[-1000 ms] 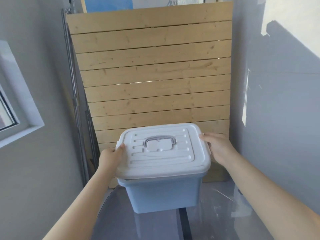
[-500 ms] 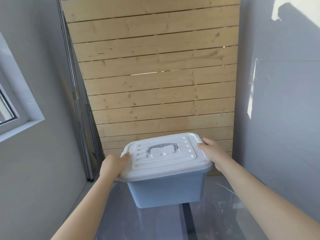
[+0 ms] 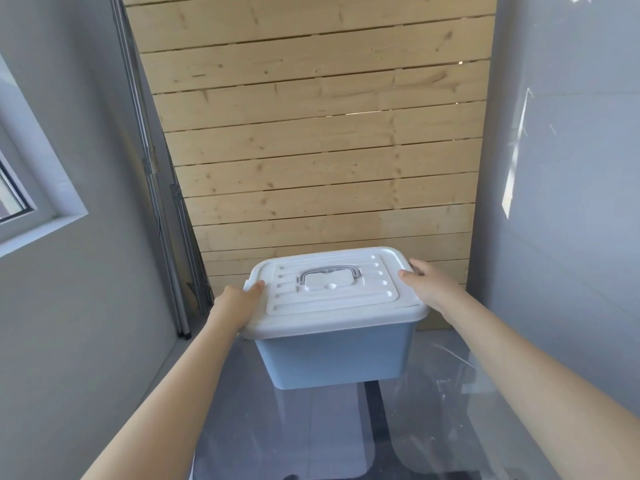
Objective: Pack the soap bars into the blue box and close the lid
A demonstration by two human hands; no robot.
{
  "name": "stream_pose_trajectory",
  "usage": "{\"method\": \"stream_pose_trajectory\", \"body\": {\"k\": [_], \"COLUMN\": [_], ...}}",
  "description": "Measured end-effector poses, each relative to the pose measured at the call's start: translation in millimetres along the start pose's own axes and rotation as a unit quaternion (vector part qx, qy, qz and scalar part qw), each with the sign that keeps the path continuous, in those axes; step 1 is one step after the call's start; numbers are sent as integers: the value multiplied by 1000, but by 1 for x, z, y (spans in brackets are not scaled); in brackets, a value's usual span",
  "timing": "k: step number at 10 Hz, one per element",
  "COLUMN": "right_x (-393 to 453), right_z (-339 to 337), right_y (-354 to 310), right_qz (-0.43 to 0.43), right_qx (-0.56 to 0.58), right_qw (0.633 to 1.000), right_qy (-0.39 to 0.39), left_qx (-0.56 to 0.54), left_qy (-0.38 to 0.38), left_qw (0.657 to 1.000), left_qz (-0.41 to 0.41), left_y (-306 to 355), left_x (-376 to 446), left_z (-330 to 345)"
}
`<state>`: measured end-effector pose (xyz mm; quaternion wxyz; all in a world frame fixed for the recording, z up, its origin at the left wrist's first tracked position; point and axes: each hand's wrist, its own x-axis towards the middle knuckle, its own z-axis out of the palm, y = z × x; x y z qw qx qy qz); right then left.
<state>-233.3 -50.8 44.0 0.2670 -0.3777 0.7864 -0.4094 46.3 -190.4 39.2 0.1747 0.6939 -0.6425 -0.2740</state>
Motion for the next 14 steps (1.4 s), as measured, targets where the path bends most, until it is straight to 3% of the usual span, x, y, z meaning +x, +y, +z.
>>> {"method": "stream_pose_trajectory", "body": {"k": [2,3,4,5,9,13,14], "right_x": [3,4,4,1,-3,-6,-12], "right_z": [1,3,2,4,10,8,4], "right_y": [8,10,8,4,-4,-7,-5], "right_qz": [118,125,116,80,17,23,-15], "right_qx": [58,83,52,13,-200,-188,-168], "right_qw": [991,988,992,996,968,979,984], "right_qy": [-33,-24,1,42,151,71,58], "left_qx": [-182,-159,-98,-49,18,72,17], "left_qy": [-106,-65,35,83,154,139,134], "left_qw": [975,983,995,995,987,986,986], "left_qz": [-74,-60,-8,6,48,59,100], "left_y": [-9,-8,-6,-5,3,5,6], "left_x": [-6,-10,-10,-12,-18,-26,-31], "left_z": [-3,-1,1,1,-1,0,1]}}
